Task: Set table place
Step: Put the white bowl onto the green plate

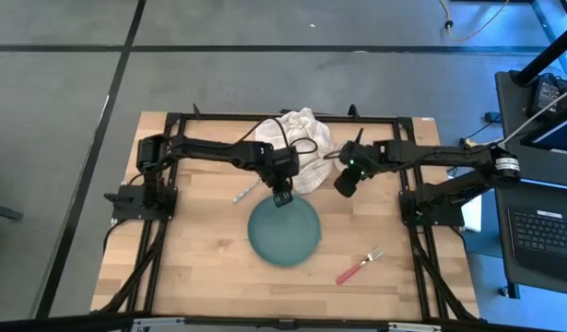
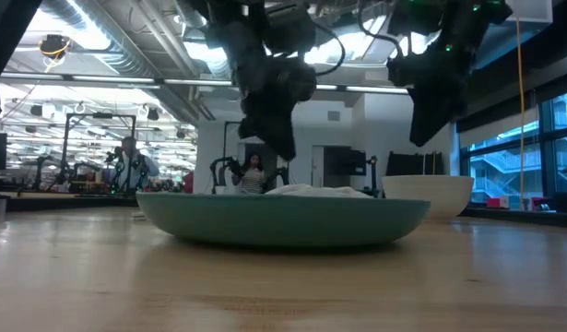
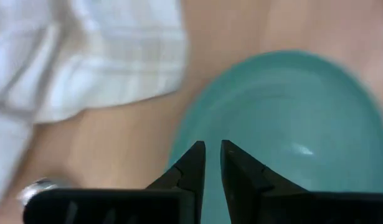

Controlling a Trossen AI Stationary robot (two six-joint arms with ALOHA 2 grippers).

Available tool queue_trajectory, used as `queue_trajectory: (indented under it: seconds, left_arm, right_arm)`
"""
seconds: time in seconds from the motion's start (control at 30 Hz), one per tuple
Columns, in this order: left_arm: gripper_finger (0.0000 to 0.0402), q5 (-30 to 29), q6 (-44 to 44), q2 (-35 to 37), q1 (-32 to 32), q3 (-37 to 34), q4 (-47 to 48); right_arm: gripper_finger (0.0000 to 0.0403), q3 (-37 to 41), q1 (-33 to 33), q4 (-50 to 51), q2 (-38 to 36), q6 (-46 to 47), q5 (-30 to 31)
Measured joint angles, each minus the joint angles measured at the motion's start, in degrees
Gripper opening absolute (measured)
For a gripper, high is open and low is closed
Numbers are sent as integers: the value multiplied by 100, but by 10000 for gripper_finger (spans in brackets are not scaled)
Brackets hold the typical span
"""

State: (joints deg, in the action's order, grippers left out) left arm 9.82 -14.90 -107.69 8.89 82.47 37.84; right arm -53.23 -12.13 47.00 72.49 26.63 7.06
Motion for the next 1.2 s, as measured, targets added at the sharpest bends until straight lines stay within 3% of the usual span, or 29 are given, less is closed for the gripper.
queue_trajectory:
  seconds: [0.33,0.63,0.87,1.2]
  left_arm:
    - [43,188,-4,2,19,506,33]
    - [43,212,-6,3,-71,1184,58]
    - [43,168,36,6,-77,1580,64]
    - [43,144,3,6,-66,1605,67]
  right_arm:
    - [111,131,-529,78,4,-240,-177]
    - [111,945,-615,-766,234,-144,-576]
    - [111,981,-609,-869,295,-411,-300]
    - [102,979,-615,-919,577,-655,70]
